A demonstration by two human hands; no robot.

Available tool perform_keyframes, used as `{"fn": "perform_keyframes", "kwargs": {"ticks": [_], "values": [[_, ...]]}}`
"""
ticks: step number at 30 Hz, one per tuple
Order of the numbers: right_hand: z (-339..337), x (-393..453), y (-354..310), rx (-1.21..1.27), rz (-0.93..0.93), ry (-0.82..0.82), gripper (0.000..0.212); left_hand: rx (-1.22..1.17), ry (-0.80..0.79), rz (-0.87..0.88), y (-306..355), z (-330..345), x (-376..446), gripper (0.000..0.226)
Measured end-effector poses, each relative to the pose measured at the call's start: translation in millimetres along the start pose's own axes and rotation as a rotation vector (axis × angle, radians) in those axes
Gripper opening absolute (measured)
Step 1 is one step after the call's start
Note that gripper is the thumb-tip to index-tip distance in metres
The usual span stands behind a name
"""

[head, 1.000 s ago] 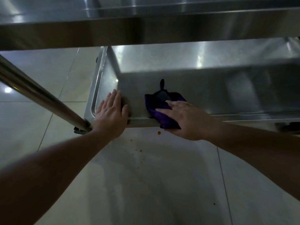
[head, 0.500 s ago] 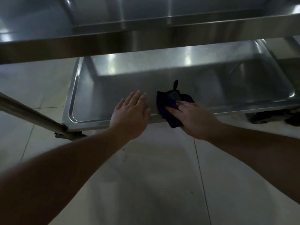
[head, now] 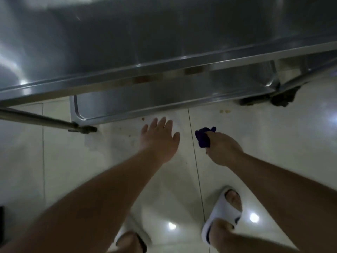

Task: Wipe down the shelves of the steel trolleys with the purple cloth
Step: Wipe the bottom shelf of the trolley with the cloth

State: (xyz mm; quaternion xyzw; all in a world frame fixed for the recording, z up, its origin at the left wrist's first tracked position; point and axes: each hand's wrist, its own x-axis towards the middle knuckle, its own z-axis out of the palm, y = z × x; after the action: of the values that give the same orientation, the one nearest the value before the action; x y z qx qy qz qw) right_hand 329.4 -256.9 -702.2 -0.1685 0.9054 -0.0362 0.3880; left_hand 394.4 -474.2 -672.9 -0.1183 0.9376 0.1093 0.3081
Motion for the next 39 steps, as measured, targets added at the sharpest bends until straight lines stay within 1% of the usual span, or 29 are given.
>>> {"fn": "perform_keyframes", "kwargs": {"ticks": [1, 2, 4, 5, 8, 10, 12, 14, 18, 22, 25, 29, 34, 37, 39], "values": [[2, -23, 1, 0.054, 0.033, -0.010, 0.039, 0.014, -0.050, -0.013, 4, -4, -19, 0.068], [3, -46, 1, 0.106, 0.051, -0.025, 0.037, 0.032, -0.092, -0.019, 8, -9, -41, 0.069], [-3, -94, 0, 0.193, 0.056, -0.067, 0.025, 0.046, -0.158, -0.022, 16, -24, -84, 0.070], [-10, -118, -2, 0.223, 0.056, -0.088, 0.023, 0.038, -0.186, -0.024, 21, -34, -105, 0.071], [-41, -182, -11, 0.306, 0.064, -0.117, 0.025, 0.037, -0.184, -0.019, 41, -73, -163, 0.070], [-74, -222, -20, 0.303, 0.085, -0.168, 0.027, 0.036, -0.196, -0.024, 58, -107, -198, 0.069], [-112, -260, -25, 0.273, 0.056, -0.155, 0.028, 0.032, -0.208, -0.027, 77, -144, -231, 0.069], [-155, -298, -27, 0.262, 0.016, -0.103, 0.024, 0.001, -0.170, -0.022, 98, -182, -263, 0.068], [-232, -361, -26, 0.200, -0.069, -0.058, 0.021, -0.105, -0.127, -0.075, 135, -245, -323, 0.068], [-288, -414, -27, 0.115, -0.057, 0.014, 0.021, -0.141, -0.041, -0.103, 158, -292, -377, 0.064], [-317, -451, -33, 0.080, -0.052, 0.078, 0.024, -0.104, 0.045, -0.095, 167, -321, -409, 0.062], [-343, -503, -49, 0.050, -0.046, 0.174, 0.026, -0.121, 0.134, -0.080, 171, -349, -446, 0.066], [-358, -573, -66, -0.078, 0.009, 0.204, 0.034, -0.180, 0.205, -0.007, 174, -370, -490, 0.074], [-380, -603, -80, -0.066, -0.019, 0.251, 0.033, -0.203, 0.247, 0.044, 181, -393, -511, 0.078], [-394, -617, -86, -0.046, -0.061, 0.324, 0.030, -0.197, 0.268, 0.083, 188, -408, -519, 0.078]]}}
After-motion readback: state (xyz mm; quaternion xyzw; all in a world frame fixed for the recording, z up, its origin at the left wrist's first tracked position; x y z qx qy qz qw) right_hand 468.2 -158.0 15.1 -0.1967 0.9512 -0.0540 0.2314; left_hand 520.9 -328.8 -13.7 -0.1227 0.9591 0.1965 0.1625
